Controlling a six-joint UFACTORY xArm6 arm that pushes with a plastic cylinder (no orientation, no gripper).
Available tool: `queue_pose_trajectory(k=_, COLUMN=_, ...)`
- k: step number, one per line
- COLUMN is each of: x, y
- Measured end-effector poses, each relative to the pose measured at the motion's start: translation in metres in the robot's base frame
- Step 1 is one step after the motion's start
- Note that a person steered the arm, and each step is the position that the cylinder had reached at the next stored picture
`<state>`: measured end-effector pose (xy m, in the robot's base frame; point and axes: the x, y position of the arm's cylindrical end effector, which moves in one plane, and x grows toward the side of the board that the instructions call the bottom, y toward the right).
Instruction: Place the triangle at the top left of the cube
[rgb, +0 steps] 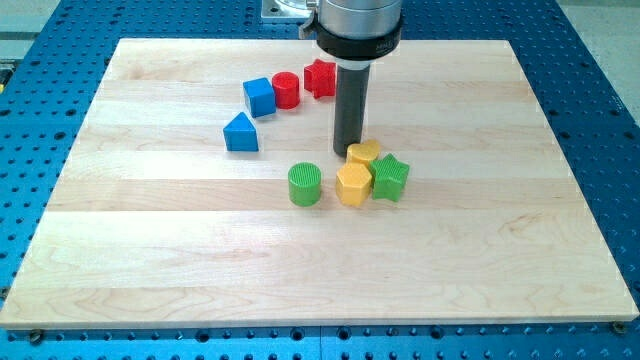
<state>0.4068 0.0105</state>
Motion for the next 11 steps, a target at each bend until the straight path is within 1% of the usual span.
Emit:
queue_pose_trajectory(k=1, x=0.015, y=-0.123)
queue_pose_trajectory(k=2, x=0.063, y=-0.077)
queue_pose_trajectory(k=3, x=0.064, y=-0.022)
queue_pose_trajectory(k=4, x=0.062, y=-0.02)
queue_pose_trajectory(k=5, x=0.089, y=-0.118)
queue_pose_trajectory(k=6, x=0.041, y=-0.214)
queue_pose_trajectory(k=7, x=0.008, y=-0.2)
queue_pose_trajectory(k=8, x=-0.021, y=-0.158)
queue_pose_trajectory(k=9, x=-0.045, y=-0.145)
queue_pose_trajectory(k=10, x=-0.064, y=-0.145)
queue_pose_trajectory(k=11, x=-0.071, y=-0.109)
